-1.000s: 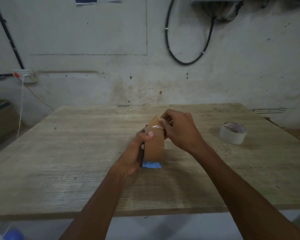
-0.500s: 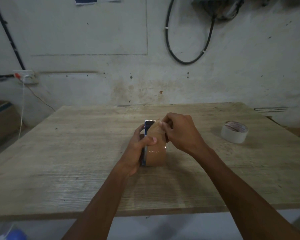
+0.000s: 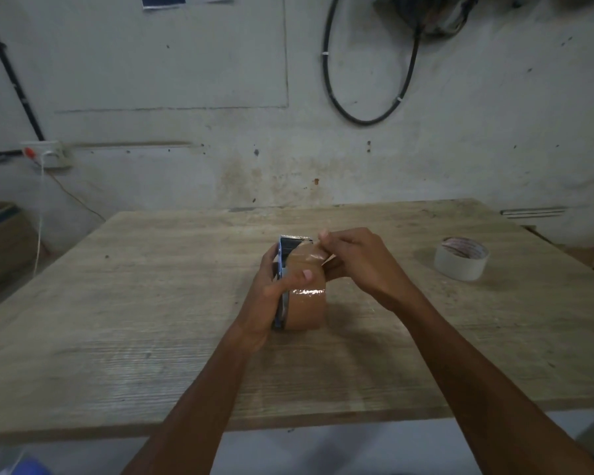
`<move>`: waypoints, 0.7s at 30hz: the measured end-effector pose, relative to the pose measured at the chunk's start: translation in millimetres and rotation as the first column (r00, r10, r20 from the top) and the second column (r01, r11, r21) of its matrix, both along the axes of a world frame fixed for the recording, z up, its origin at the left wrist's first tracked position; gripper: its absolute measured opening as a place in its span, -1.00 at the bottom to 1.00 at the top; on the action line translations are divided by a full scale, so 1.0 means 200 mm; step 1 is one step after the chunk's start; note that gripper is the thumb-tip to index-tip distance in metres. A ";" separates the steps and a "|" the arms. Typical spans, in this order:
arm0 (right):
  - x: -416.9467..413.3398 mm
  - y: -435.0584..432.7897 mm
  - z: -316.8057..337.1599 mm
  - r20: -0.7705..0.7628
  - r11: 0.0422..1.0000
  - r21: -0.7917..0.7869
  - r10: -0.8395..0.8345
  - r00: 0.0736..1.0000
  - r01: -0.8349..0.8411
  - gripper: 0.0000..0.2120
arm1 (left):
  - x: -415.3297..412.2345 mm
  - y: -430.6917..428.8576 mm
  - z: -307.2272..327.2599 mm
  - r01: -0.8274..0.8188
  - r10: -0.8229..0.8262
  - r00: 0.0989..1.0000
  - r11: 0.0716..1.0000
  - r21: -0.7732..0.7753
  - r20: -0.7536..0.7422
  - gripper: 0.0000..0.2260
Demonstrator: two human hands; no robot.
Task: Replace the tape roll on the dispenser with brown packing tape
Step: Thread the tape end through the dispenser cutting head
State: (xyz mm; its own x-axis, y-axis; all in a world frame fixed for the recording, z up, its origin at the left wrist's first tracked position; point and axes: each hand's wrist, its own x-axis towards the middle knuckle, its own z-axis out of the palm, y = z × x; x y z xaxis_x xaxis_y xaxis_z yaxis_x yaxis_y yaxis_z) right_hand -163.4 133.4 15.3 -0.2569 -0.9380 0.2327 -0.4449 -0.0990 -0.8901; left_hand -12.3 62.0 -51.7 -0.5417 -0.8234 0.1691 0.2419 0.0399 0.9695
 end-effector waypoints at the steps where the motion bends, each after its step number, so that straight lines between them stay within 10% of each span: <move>1: 0.00 0.00 0.00 -0.048 1.000 0.006 -0.011 0.999 0.011 -0.63 | 0.00 0.00 0.00 -0.002 0.002 1.000 1.000 -0.001 -0.003 -0.32; 5: 0.03 -0.03 -0.02 -0.309 0.990 -0.071 -0.137 0.941 0.121 -0.83 | 0.00 0.01 0.00 -0.020 0.019 1.000 0.998 -0.054 -0.017 -0.28; 21: 0.00 -0.07 -0.08 0.277 0.987 -0.045 -0.137 0.951 0.155 -0.88 | 0.01 0.03 0.01 -0.111 0.091 0.991 0.968 -0.226 -0.097 -0.14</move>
